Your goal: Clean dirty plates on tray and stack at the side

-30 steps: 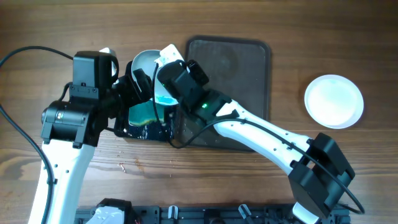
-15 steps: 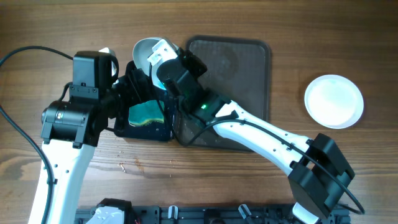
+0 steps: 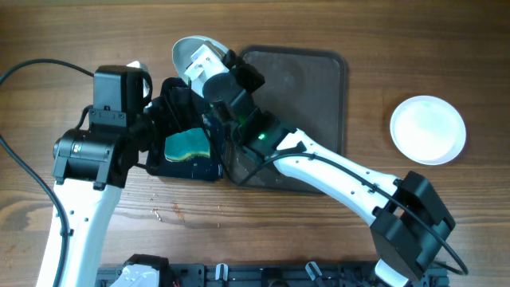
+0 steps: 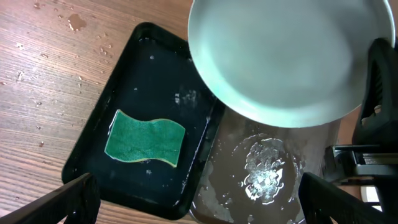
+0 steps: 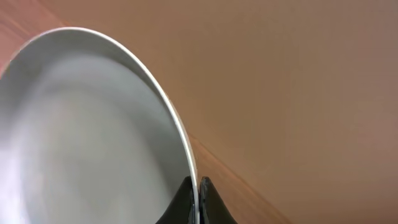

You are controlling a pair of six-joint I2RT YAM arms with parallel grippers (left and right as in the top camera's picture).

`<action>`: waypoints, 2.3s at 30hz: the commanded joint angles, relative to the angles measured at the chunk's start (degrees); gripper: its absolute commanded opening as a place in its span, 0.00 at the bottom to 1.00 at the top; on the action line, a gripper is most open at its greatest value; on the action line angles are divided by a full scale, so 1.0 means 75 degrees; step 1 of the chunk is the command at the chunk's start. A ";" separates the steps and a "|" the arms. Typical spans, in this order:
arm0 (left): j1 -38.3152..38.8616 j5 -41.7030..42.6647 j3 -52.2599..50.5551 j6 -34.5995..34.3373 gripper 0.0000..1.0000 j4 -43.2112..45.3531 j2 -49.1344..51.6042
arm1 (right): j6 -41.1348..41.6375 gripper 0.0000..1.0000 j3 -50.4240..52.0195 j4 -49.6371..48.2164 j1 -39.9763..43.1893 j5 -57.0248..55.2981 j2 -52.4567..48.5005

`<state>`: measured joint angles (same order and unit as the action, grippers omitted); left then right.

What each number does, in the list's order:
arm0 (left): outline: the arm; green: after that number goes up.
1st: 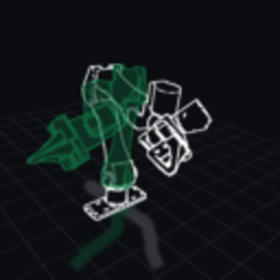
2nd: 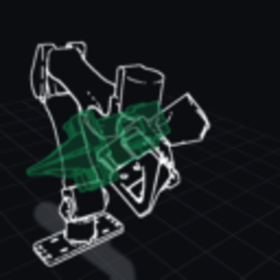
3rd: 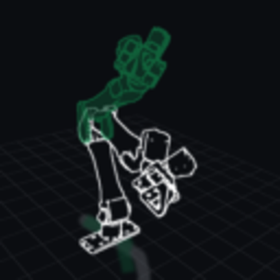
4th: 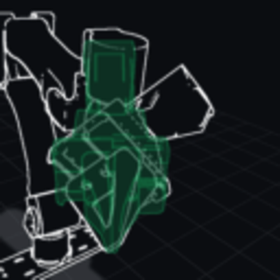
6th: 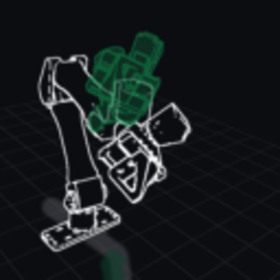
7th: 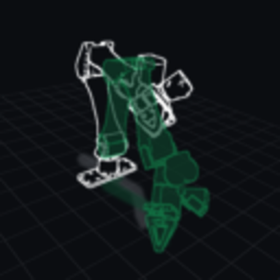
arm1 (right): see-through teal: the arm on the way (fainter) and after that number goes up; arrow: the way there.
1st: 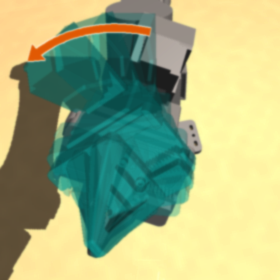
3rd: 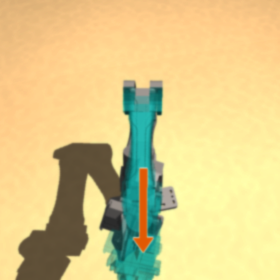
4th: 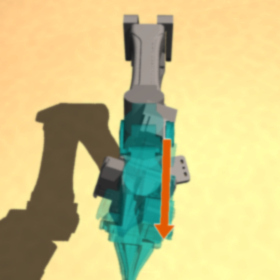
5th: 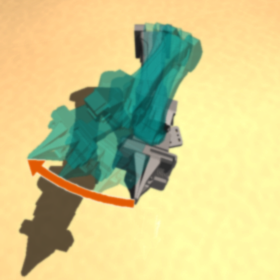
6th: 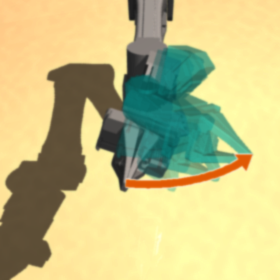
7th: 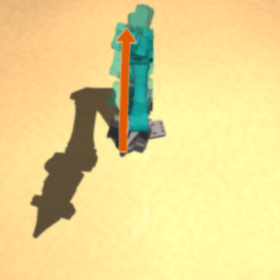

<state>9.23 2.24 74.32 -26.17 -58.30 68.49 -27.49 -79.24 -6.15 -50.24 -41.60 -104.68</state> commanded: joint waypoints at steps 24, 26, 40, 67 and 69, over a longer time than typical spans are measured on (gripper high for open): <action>-0.0012 0.0064 0.0105 0.0064 1.00 0.0017 -0.0096 | 0.2917 0.04 -0.0140 0.3214 0.1918 0.2964 0.1384; -0.0012 0.0064 0.0105 0.0064 1.00 0.0015 -0.0096 | 0.2728 0.04 -0.0134 0.3348 0.1399 0.2518 0.1381; -0.0012 0.0064 0.0105 0.0064 1.00 0.0017 -0.0096 | 0.7300 0.04 -0.0131 0.6921 0.8128 0.8466 0.1577; -0.0012 0.0064 0.0105 0.0064 1.00 0.0017 -0.0090 | 0.4774 0.52 0.1102 0.7956 1.0448 0.9617 0.3276; -0.0012 0.0064 0.0105 0.0067 1.00 0.0017 -0.0090 | 0.4004 0.52 0.1102 0.8160 0.9742 1.0491 0.3972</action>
<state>9.26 2.28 74.32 -26.17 -58.33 68.45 12.75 -69.78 53.58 29.32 22.85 -83.42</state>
